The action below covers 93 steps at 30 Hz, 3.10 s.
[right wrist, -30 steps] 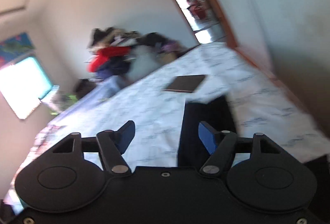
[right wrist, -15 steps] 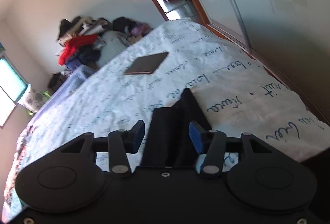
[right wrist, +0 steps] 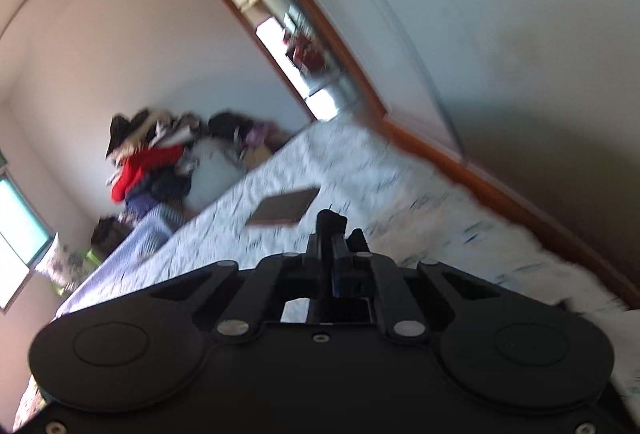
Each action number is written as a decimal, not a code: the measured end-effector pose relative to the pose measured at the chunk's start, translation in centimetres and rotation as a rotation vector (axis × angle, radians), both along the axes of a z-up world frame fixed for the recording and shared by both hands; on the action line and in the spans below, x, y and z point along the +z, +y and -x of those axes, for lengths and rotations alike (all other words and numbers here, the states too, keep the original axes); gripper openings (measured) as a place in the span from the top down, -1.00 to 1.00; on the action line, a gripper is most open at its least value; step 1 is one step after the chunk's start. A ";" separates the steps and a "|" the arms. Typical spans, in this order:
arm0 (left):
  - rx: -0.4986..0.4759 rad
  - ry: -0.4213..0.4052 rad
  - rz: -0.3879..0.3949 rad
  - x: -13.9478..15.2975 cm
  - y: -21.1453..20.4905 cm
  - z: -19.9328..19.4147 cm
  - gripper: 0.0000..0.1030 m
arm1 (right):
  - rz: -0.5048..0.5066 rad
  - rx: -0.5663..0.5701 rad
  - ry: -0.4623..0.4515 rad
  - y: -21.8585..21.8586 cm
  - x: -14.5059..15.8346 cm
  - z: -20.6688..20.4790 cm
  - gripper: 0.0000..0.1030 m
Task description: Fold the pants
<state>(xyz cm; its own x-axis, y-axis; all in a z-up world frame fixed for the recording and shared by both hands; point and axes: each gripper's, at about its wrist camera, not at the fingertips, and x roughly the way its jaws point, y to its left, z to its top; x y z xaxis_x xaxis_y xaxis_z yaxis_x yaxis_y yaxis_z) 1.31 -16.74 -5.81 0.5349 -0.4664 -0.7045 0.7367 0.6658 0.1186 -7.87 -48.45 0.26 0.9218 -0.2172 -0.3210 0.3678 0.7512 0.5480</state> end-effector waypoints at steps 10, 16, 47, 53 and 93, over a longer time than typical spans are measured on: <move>-0.015 0.025 0.005 -0.1 -0.2 -0.3 -0.11 | -0.135 -0.237 0.118 -0.7 -4.8 12.7 0.90; -0.014 0.024 0.000 0.1 -0.1 -0.3 -0.12 | -0.130 -0.243 0.128 0.0 -4.6 13.7 0.96; 0.004 0.005 0.035 2.0 -0.5 1.2 -0.19 | 0.981 0.453 0.545 17.1 -7.1 5.7 0.89; 0.011 0.017 0.026 1.6 -1.2 0.7 -0.24 | 0.844 0.442 0.502 15.9 -6.8 7.6 0.70; 0.128 -0.021 -0.005 1.9 1.1 -2.5 -0.36 | -0.074 -0.285 0.254 -3.1 -6.6 10.2 0.28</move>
<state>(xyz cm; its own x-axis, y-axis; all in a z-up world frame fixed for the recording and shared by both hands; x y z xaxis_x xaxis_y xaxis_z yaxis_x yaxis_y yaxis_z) 3.77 -15.62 -3.91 0.6043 -0.3898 -0.6949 0.6429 0.7537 0.1364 -18.06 -51.59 -6.35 0.7171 -0.4206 -0.5558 0.6869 0.5615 0.4614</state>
